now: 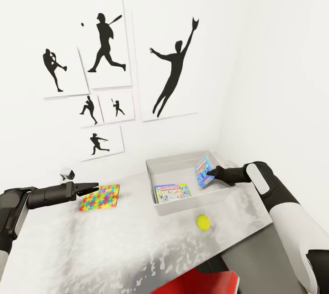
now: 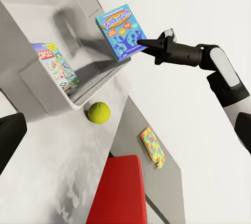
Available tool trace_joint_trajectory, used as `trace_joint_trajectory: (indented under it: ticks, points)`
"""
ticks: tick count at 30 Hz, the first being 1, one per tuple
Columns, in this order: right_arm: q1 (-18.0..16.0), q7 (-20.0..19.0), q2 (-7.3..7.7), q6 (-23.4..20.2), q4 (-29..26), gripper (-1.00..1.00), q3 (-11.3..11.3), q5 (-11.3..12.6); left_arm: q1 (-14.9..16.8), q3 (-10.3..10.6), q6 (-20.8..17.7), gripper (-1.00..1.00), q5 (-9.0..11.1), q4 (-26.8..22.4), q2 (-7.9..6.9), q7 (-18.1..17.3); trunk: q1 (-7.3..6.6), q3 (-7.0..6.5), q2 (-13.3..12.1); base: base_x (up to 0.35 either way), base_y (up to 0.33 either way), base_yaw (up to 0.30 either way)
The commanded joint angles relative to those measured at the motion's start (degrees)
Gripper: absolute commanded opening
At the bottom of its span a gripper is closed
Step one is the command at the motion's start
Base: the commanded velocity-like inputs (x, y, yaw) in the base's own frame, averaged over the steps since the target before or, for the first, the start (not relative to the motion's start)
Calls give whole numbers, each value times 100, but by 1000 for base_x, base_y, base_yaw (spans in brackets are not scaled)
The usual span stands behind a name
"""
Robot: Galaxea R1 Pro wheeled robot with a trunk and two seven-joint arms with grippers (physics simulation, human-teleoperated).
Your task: Put all the toys in the child's room - the three board games (two on the bed and one on the table), the two jigsaw puzzles on the table, and the tennis ball on the table - inside the toy box on the table in the child's room.
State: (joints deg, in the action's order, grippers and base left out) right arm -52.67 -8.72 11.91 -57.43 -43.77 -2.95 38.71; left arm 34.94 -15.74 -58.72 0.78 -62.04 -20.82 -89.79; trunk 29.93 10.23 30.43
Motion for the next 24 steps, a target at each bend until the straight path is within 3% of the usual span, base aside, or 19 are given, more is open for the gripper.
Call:
trace_joint_trajectory:
  ticks: [1,24]
  points:
    - [-11,-59,5,-8,-1,-100,-13,-52,4,1,-61,100,-2,-1,-1,-21,2,20,11,0,0,0]
    - [-40,-77,-20,-13,-8,-100,-21,-51,4,-9,-60,100,1,-1,-1,-21,2,233,11,0,0,0]
